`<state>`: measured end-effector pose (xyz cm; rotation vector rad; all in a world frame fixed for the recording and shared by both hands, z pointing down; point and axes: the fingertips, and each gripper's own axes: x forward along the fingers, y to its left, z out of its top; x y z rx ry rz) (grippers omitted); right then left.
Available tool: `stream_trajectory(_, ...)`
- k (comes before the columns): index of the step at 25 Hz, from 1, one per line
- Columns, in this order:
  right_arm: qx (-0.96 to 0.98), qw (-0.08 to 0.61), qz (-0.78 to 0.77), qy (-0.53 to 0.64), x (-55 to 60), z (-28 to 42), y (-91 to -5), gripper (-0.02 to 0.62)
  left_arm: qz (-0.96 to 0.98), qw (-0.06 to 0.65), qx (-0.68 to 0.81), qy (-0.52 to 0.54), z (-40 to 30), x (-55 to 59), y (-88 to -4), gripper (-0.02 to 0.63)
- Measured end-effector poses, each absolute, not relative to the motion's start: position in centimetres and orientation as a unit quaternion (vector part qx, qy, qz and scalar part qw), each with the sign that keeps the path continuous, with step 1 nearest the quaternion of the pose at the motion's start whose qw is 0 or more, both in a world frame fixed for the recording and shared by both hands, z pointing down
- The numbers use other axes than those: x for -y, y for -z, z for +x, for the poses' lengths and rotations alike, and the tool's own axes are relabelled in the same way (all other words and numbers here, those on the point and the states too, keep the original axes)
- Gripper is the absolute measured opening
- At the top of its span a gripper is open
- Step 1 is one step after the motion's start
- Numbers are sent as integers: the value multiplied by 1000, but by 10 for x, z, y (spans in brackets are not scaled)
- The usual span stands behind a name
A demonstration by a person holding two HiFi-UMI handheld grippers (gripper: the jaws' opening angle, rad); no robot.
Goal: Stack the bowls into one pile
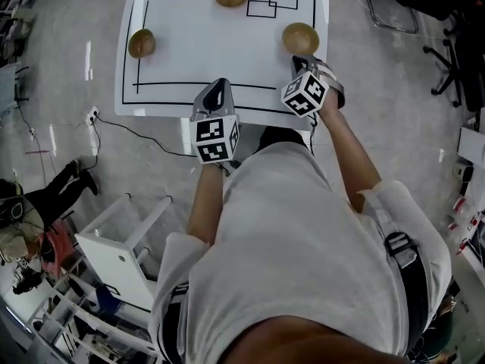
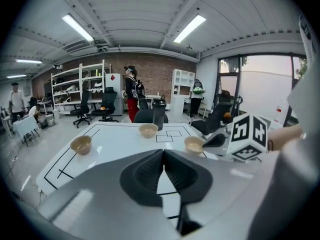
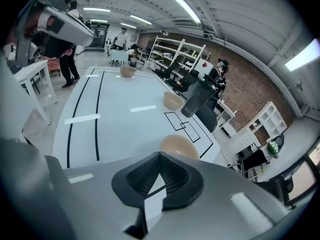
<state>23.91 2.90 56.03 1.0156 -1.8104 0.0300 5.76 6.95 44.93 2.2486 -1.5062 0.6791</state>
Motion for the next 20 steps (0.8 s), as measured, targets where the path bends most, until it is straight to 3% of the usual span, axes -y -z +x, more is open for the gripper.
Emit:
stream_trajectory(4, 733, 547, 405, 13, -18, 239, -575, 2, 788, 189, 528, -255, 53, -60, -466, 3)
stream_trajectory(9, 724, 575, 382, 18, -11, 233, -592, 103, 785, 194, 530, -256, 50, -46, -470, 3)
stream_trajectory(18, 707, 616, 346, 20, -7, 238, -618, 124, 777, 204, 537, -259, 46, -39, -477, 3)
stream_trajectory(20, 704, 618, 348, 29, -4, 239, -618, 101, 776, 203, 539, -257, 44, -38, -476, 3)
